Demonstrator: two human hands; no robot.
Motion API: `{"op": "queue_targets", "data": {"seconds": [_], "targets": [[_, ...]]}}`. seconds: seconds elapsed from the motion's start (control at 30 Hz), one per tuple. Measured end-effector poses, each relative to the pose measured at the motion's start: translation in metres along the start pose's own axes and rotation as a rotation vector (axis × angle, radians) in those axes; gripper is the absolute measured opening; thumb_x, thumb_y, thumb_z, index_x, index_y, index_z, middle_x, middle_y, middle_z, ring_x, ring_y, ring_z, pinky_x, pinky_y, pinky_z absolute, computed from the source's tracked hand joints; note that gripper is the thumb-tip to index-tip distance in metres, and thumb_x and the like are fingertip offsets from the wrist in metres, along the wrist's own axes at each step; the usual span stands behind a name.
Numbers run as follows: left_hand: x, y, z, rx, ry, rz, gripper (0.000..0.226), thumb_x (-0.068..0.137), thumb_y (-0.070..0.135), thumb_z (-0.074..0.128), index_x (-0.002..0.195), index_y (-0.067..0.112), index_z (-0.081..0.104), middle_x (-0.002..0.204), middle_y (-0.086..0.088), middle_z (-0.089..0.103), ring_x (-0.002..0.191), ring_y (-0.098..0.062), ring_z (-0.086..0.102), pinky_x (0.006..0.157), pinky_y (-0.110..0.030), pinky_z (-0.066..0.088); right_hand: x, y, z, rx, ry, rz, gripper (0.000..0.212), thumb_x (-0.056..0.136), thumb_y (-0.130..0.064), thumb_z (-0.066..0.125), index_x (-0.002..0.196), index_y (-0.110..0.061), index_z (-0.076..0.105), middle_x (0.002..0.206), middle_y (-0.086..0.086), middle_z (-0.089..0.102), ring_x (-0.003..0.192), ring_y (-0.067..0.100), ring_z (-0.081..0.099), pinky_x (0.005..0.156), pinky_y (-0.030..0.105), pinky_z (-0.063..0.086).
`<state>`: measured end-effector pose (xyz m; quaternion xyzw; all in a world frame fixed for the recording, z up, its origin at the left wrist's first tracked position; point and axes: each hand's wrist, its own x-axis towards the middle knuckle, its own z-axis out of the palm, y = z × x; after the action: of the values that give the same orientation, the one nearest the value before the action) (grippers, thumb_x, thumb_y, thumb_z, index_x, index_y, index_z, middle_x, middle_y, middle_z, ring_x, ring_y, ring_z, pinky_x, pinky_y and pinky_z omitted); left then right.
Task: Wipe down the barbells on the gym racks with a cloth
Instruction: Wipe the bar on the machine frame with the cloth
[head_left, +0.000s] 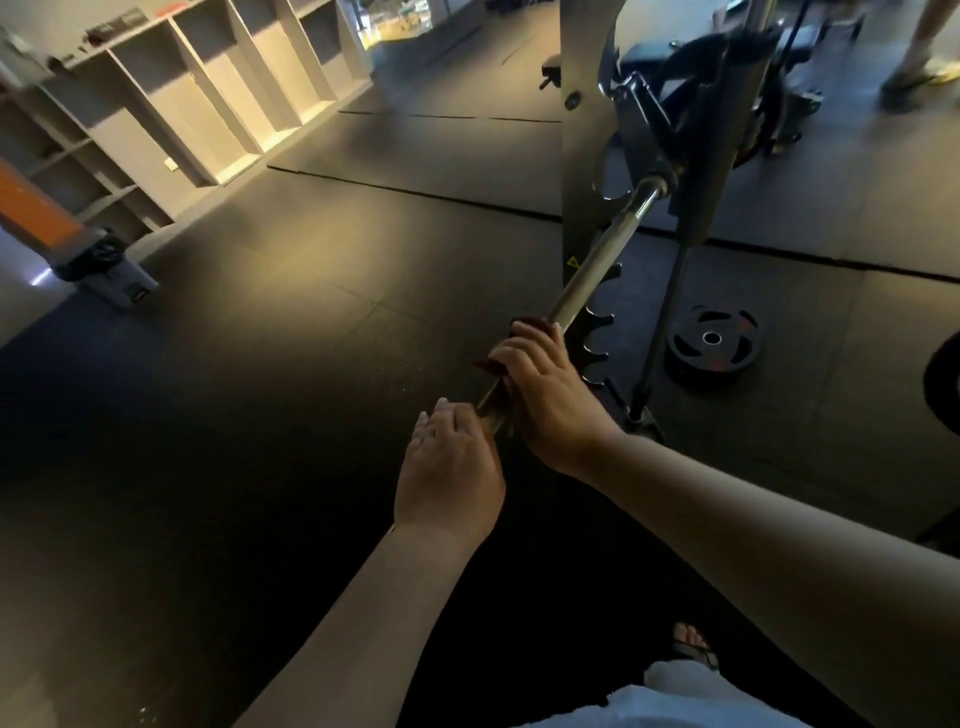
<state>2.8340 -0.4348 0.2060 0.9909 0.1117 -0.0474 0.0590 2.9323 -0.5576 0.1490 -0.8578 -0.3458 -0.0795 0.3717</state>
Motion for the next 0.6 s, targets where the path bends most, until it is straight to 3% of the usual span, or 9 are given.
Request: {"op": "queue_targets", "data": {"seconds": [0.13,0.2,0.3,0.37,0.47,0.6], "targets": [[0.003,0.004,-0.001,-0.014,-0.003,-0.011,0.045,0.103,0.028,0.048,0.143,0.010,0.041,0.156,-0.018,0.038,0.148,-0.026,0.035,0.124,-0.037,0.023,0.006,0.024,-0.016,-0.080,-0.177,-0.183,0.048,0.100,-0.030,0.048,0.148,-0.024,0.048,0.151,-0.003,0.049,0.153,0.017,0.023,0.125,0.029,-0.011],[0.007,0.008,-0.001,-0.029,0.002,-0.012,0.044,0.104,0.027,0.046,0.144,0.009,0.041,0.156,-0.018,0.039,0.149,-0.026,0.033,0.124,-0.037,0.023,0.020,0.043,-0.028,-0.112,-0.162,-0.165,0.041,0.107,-0.030,0.042,0.146,-0.025,0.049,0.150,-0.003,0.051,0.152,0.015,0.027,0.128,0.035,-0.005],[0.014,0.015,0.002,-0.047,0.024,-0.037,0.044,0.103,0.027,0.046,0.144,0.010,0.042,0.155,-0.017,0.041,0.149,-0.025,0.031,0.124,-0.038,0.022,0.034,0.050,-0.034,-0.063,-0.053,0.055,0.039,0.108,-0.029,0.038,0.145,-0.021,0.049,0.151,0.003,0.050,0.153,0.020,0.026,0.129,0.049,0.008],[0.018,0.021,0.003,-0.039,0.023,-0.051,0.044,0.102,0.027,0.046,0.143,0.009,0.043,0.154,-0.018,0.042,0.149,-0.025,0.033,0.125,-0.039,0.023,0.030,0.037,-0.025,-0.043,-0.029,0.107,0.044,0.105,-0.031,0.038,0.145,-0.018,0.050,0.152,0.004,0.049,0.153,0.023,0.024,0.128,0.053,0.011],[0.024,0.028,0.003,-0.036,0.012,-0.065,0.046,0.101,0.029,0.049,0.142,0.008,0.043,0.155,-0.019,0.041,0.148,-0.026,0.034,0.124,-0.040,0.025,0.015,0.032,-0.017,-0.053,-0.103,-0.088,0.053,0.095,-0.035,0.046,0.144,-0.017,0.053,0.149,0.003,0.051,0.152,0.027,0.028,0.128,0.054,0.008],[0.034,0.034,0.002,-0.042,0.011,-0.059,0.044,0.103,0.029,0.046,0.143,0.009,0.042,0.155,-0.018,0.041,0.149,-0.025,0.033,0.124,-0.039,0.024,0.029,0.065,-0.038,-0.138,-0.201,-0.236,0.048,0.099,-0.033,0.047,0.146,-0.022,0.049,0.149,-0.001,0.052,0.151,0.019,0.030,0.127,0.034,-0.009]]}}
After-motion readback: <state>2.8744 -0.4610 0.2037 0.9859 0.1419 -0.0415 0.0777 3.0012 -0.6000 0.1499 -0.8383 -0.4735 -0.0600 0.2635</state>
